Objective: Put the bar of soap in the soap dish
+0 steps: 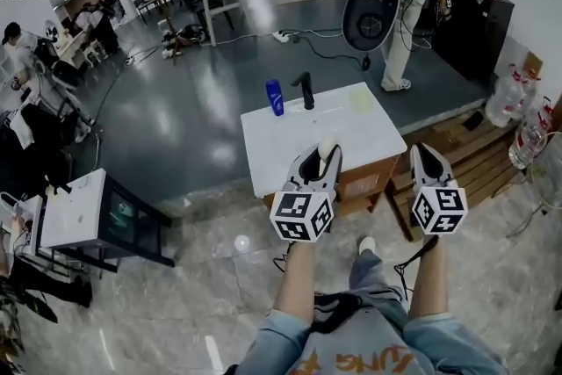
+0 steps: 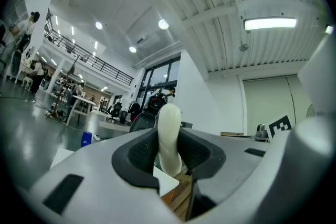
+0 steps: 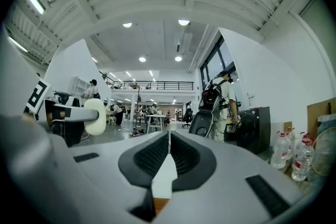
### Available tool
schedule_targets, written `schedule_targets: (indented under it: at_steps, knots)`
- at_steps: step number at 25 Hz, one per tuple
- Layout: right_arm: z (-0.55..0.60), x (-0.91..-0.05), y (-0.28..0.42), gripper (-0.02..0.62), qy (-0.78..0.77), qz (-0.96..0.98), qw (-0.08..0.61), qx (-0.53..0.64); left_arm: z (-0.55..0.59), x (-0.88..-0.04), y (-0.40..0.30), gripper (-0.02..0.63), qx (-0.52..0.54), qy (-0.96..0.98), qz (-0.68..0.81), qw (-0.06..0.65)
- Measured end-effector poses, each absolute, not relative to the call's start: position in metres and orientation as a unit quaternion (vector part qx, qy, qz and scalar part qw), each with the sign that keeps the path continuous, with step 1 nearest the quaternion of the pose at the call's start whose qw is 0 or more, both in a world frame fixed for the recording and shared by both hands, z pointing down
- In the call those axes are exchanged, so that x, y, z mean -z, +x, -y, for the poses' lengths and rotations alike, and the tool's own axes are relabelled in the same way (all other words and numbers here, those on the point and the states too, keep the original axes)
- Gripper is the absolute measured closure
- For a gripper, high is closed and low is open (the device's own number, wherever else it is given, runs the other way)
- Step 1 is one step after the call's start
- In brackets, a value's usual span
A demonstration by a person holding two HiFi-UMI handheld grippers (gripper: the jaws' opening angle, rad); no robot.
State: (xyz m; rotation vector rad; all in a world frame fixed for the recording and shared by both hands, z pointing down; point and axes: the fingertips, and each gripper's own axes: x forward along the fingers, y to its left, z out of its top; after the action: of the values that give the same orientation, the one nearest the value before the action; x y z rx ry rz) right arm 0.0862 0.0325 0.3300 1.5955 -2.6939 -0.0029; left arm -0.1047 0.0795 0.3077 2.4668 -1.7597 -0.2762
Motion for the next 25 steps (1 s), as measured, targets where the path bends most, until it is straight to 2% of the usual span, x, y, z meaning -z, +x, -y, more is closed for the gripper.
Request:
schedule_targets:
  at_steps: [4,14,19,25]
  knots:
    - [0.010,-0.350,0.080,0.561,0.498,0.867,0.032,0.006,-0.034,-0.331,-0.102,0.485,0.086,0.803,0.584,0.088]
    - [0.149,-0.433,0.100,0.561,0.483,0.870,0.065,-0.073,0.102,-0.421,-0.065,0.485,0.019,0.791,0.581,0.189]
    - [0.221,-0.445,0.112,0.561,0.480,0.870,0.054,-0.099,0.167,-0.446,-0.054,0.485,0.008,0.781,0.581,0.227]
    - [0.283,-0.450,0.124,0.561,0.468,0.876,0.041,-0.114,0.222,-0.454,-0.030,0.485,-0.009,0.785,0.573,0.234]
